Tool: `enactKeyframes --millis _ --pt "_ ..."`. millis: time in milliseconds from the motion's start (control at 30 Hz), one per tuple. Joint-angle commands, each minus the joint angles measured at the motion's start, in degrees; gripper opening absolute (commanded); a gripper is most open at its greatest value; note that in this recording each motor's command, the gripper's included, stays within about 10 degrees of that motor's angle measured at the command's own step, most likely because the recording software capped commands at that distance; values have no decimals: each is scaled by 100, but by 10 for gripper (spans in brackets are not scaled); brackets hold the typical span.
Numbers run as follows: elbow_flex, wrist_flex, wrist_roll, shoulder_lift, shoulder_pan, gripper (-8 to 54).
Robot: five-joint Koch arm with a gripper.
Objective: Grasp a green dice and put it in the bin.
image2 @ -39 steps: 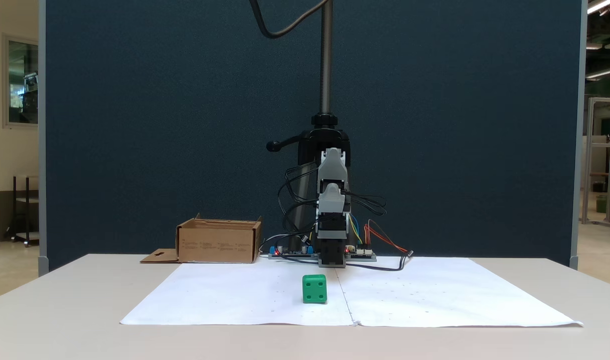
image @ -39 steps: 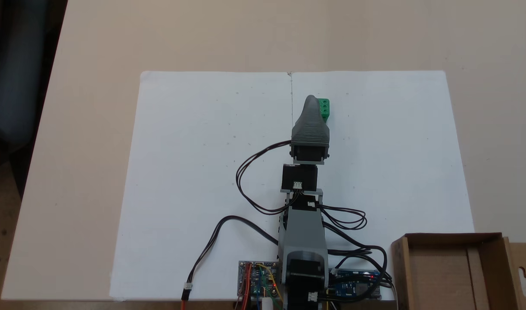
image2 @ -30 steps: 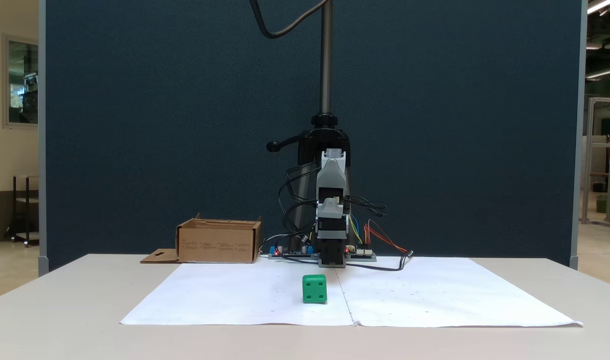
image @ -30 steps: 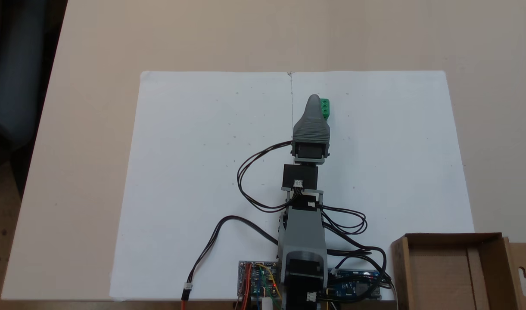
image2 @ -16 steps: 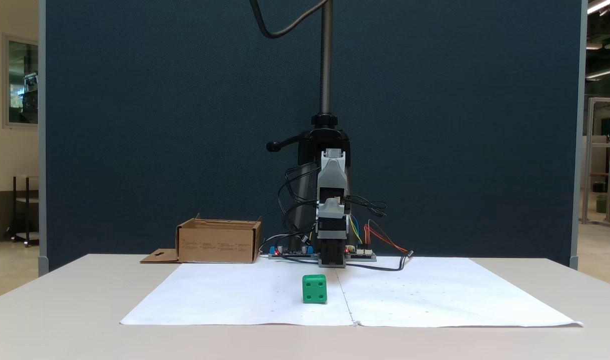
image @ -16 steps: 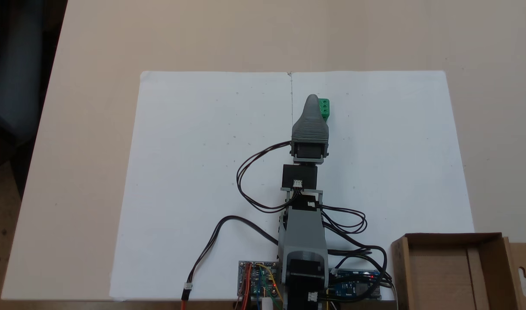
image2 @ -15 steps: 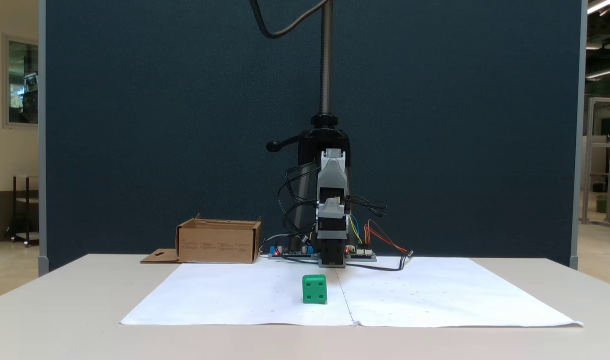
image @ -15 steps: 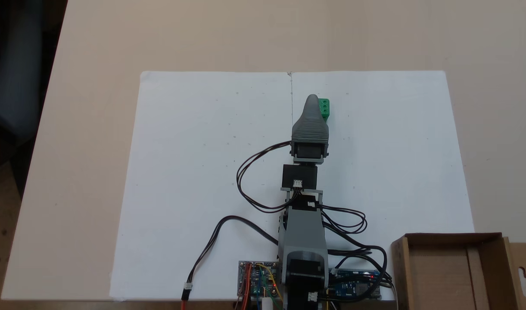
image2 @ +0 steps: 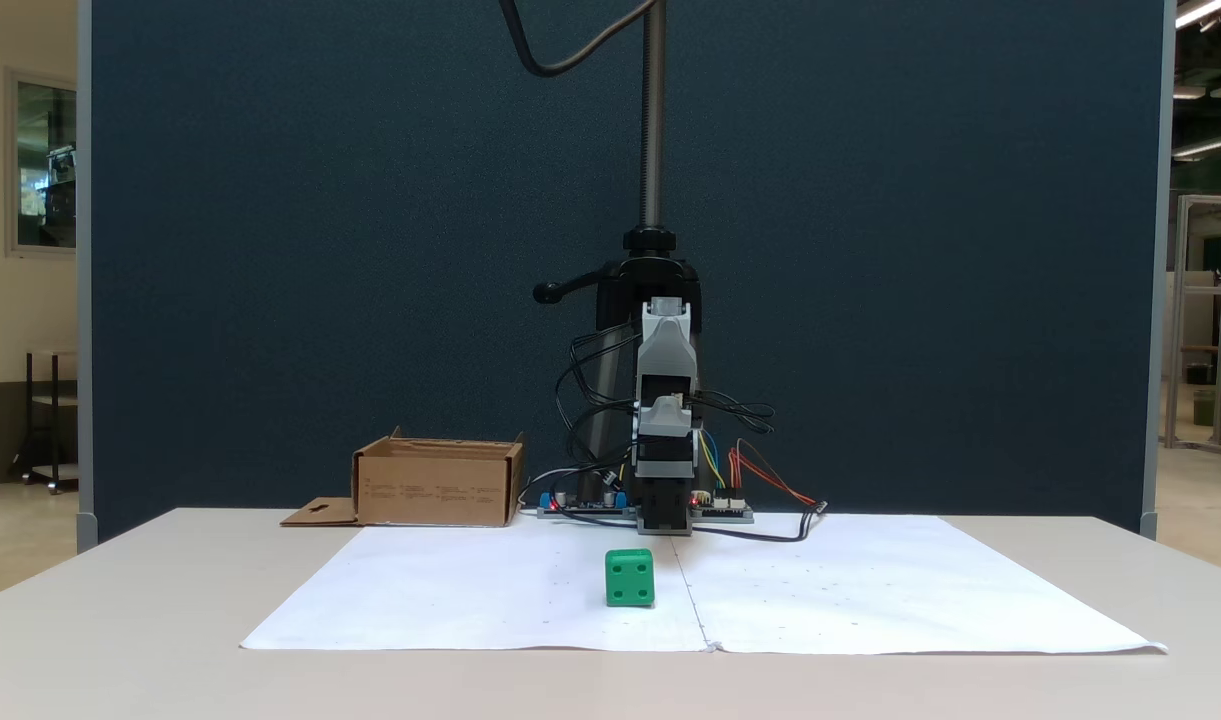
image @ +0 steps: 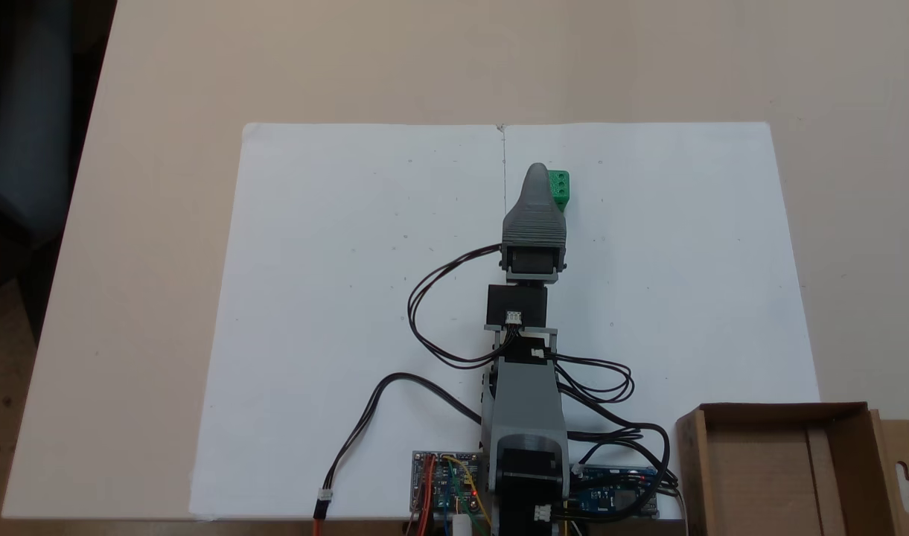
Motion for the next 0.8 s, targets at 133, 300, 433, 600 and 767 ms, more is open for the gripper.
enactKeyframes --millis 133,300,433,600,767 --pt "-237 650 220 624 44 422" --pt "-1705 2758 220 615 97 425" --pt "-2795 4278 220 615 105 436" --pt "-3858 6203 220 624 114 443" --pt "-4878 8181 246 615 97 421"
